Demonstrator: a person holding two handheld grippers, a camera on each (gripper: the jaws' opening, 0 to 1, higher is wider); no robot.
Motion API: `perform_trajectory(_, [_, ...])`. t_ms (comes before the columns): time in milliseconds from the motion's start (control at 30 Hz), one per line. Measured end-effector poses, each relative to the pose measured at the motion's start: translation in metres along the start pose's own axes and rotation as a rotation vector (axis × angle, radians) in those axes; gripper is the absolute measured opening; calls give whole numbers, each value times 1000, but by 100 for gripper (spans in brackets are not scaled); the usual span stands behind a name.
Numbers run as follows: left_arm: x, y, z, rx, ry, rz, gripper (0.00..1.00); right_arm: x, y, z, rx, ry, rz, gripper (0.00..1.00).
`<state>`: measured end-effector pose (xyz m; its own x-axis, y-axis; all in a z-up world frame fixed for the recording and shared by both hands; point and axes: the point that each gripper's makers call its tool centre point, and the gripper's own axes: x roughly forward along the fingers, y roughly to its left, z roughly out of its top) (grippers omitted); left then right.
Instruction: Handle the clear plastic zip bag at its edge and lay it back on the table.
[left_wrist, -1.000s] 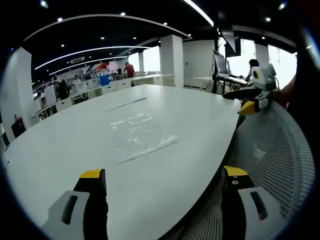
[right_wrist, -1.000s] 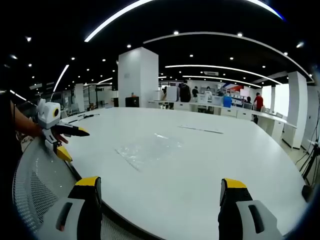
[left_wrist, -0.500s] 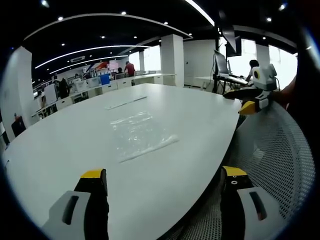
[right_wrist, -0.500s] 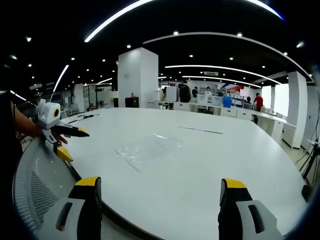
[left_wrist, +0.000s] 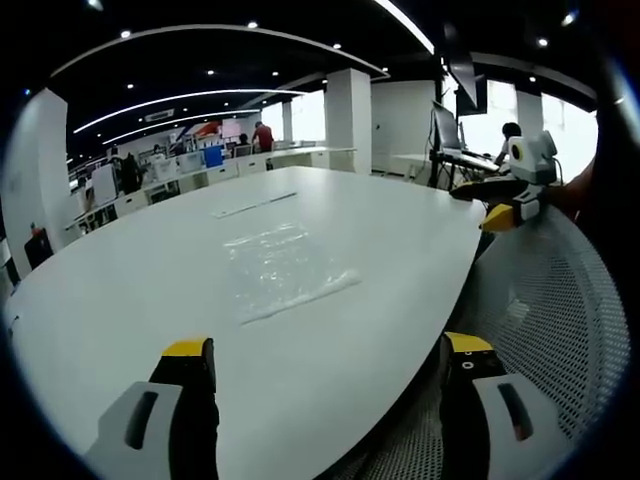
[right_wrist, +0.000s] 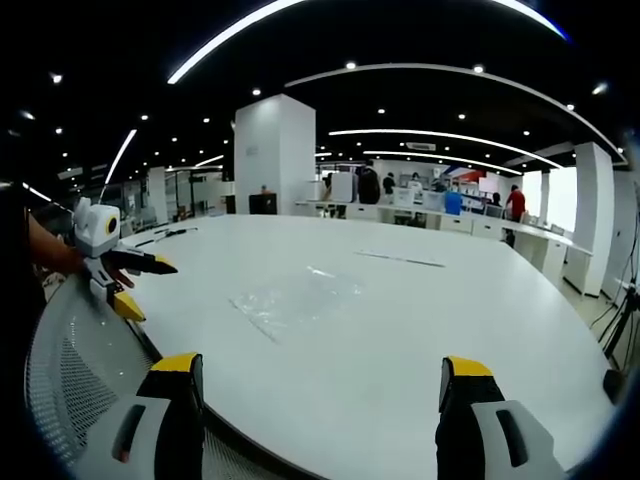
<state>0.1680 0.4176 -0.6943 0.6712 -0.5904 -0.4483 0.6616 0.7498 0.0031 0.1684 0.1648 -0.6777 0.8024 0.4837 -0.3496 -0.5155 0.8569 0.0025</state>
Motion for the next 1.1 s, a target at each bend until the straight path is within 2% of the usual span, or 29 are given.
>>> perform_trajectory(533, [0,2,0,-1,-5,10,92,0,1,-1,0,4,6,99])
perform_trajectory(667, [-1,1,0,16,4,4,83,0,0,-1,1,4,3,99])
perform_trajectory(733, [0,1,-1,6,11,0,85,0,0,-1,1,2,2,99])
perform_trajectory(933, [-1,0,1,67,28,-8,81,0,1,0,2,3,4,98])
perform_trajectory(1100, [6,11,10,121,48,-10,74,0,1,0,3,2,4,98])
